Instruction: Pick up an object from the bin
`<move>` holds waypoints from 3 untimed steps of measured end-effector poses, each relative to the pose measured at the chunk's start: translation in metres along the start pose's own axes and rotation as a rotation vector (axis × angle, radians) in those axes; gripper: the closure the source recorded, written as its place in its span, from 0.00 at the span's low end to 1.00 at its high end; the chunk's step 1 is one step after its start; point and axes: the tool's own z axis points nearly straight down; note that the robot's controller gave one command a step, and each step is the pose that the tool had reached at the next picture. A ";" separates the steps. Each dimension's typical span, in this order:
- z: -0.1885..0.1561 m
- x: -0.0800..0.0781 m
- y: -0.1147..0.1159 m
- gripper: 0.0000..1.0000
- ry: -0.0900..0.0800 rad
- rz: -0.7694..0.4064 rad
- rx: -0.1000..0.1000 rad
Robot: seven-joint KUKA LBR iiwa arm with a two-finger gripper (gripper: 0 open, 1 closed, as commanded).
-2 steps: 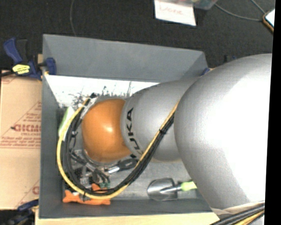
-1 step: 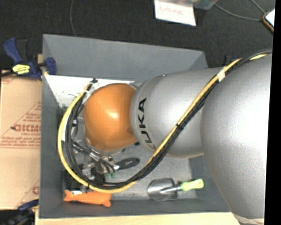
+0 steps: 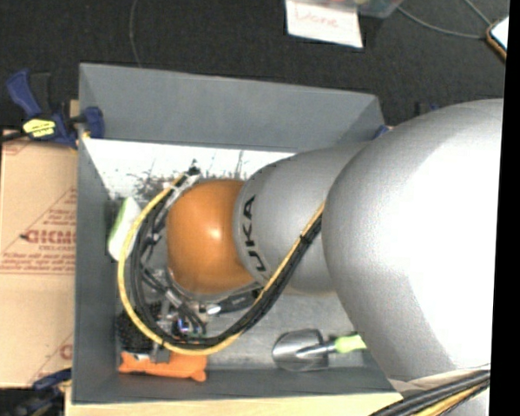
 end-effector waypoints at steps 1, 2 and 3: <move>0.027 0.008 -0.002 0.00 -0.028 -0.255 -0.008; 0.026 -0.006 -0.007 1.00 0.001 0.230 -0.004; 0.026 -0.006 -0.007 1.00 0.001 0.231 -0.004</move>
Offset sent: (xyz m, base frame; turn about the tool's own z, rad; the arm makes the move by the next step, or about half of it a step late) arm 0.0054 -0.0086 -0.0300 0.2329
